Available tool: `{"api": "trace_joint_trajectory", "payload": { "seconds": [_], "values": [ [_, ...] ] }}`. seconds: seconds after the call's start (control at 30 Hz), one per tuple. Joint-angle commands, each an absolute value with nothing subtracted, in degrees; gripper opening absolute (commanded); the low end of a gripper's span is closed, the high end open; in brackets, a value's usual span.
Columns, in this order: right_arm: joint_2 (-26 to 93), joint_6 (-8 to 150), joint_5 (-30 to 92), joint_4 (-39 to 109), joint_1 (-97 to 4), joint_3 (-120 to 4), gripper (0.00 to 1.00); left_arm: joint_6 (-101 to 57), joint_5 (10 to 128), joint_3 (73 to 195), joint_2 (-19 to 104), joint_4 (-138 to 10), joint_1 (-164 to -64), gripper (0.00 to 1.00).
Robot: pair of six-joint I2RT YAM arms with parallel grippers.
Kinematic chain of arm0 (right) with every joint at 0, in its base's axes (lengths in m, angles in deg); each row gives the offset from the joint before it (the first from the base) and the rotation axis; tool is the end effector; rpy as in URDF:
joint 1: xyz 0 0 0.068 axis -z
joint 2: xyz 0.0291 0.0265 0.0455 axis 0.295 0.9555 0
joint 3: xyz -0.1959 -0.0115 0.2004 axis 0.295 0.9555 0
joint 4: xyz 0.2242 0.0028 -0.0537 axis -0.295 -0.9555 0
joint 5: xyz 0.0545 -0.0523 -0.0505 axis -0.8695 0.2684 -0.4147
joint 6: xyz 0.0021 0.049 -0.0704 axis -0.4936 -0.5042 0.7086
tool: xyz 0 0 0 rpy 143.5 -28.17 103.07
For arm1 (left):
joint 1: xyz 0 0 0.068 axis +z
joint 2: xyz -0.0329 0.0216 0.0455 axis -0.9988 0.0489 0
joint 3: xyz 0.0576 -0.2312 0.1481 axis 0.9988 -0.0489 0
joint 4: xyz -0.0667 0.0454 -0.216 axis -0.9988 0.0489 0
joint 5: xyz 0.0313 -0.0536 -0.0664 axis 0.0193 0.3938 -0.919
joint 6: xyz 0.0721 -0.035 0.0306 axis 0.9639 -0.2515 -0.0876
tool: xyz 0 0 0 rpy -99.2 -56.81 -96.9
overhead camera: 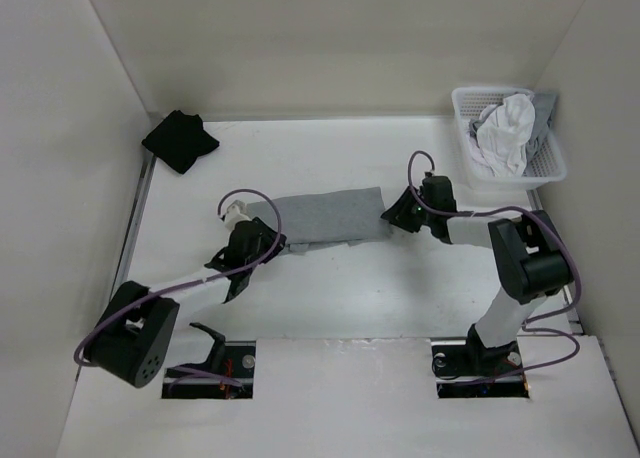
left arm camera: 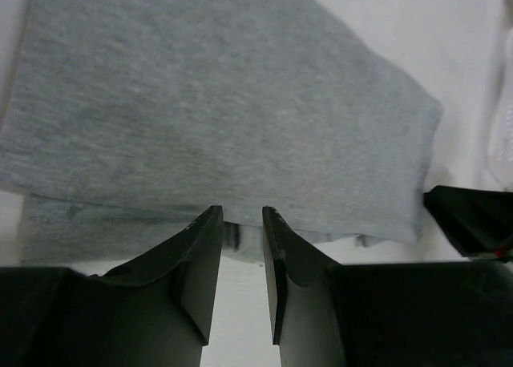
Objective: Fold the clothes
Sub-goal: Fold the tank top
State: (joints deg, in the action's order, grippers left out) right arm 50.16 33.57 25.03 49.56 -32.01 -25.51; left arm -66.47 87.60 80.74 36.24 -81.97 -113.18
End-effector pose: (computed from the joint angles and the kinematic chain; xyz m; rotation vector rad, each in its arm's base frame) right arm 0.3236 0.1045 0.1493 0.4802 2.3412 0.7943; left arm 0.2155 -0.0897 0.1684 -0.6743 2.0551 -0.6672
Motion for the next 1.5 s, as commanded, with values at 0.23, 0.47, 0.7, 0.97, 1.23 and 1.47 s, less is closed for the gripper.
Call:
{"api": "trace_joint_trajectory", "payload": {
  "seconds": [0.23,0.47,0.7,0.97,1.23,1.47],
  "values": [
    [53.62,26.94,19.34,61.18,-30.82,-24.25,0.11,-64.04,84.99,82.98,38.64,-89.75,-108.6,0.24],
    [42.47,27.01,22.68,63.76,-30.03,-18.8,0.03,-64.12,84.64,83.25,36.0,-89.75,-109.65,0.24],
    [28.74,36.4,31.19,46.03,-35.37,-24.13,0.03,-64.91,84.55,83.25,30.56,-87.21,-111.32,0.24],
    [38.29,46.61,45.88,27.56,-55.41,-45.74,0.03,-65.35,84.37,81.32,22.47,-83.78,-110.18,0.26],
    [59.64,45.83,48.17,18.85,-67.02,-67.79,0.06,-65.7,80.78,78.86,14.48,-80.09,-104.83,0.26],
    [65.66,41.96,48.97,20.41,-70.54,-75.05,0.44,-67.11,77.78,78.06,11.83,-78.94,-99.9,0.29]
  ]
}}
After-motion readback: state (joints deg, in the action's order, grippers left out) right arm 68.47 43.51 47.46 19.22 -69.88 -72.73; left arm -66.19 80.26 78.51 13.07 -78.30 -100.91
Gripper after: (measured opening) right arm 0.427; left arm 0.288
